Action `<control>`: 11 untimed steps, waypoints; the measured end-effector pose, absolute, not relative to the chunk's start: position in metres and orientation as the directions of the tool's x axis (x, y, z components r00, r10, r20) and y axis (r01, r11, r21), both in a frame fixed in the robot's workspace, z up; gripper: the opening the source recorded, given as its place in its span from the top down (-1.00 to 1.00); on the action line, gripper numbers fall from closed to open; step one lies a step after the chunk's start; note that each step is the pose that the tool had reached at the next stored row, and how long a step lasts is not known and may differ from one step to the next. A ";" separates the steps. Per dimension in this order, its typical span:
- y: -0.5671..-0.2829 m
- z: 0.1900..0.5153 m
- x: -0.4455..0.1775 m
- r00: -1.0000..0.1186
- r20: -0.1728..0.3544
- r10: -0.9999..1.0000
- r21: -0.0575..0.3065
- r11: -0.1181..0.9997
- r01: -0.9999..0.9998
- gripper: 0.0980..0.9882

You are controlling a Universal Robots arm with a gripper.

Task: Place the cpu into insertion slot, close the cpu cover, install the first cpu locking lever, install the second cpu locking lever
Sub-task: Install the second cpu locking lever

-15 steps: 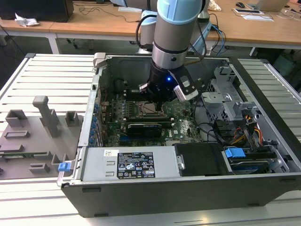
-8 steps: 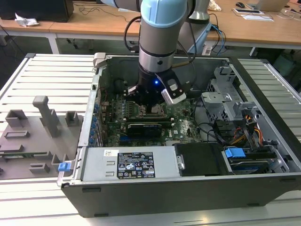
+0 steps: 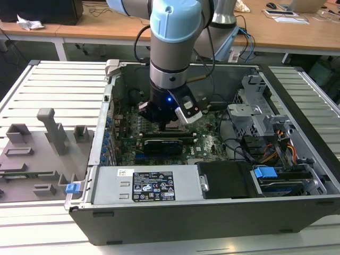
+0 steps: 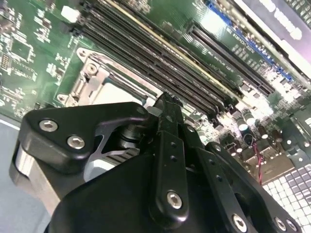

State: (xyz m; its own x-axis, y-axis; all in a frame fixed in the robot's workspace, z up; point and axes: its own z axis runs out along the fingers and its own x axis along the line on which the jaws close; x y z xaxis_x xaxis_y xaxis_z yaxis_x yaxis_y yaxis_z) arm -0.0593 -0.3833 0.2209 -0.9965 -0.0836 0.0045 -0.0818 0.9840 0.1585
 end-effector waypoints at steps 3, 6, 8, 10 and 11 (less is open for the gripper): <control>-0.385 0.217 -0.061 -0.996 0.004 -0.084 0.167 0.983 -0.083 0.98; -0.386 0.212 -0.062 -0.996 0.002 -0.084 0.183 0.980 -0.083 0.98; -0.389 0.212 -0.062 -0.996 0.001 -0.084 0.202 0.976 -0.082 0.98; -0.394 0.212 -0.063 -0.996 -0.001 -0.084 0.219 0.972 -0.082 0.98; -0.396 0.212 -0.063 -0.996 -0.001 -0.084 0.225 0.971 -0.082 0.98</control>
State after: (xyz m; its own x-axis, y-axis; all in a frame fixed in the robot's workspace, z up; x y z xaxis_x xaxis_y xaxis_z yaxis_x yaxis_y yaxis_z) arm -0.0626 -0.3960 0.2117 -0.9964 -0.0843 -0.0014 -0.0825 0.9709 0.2249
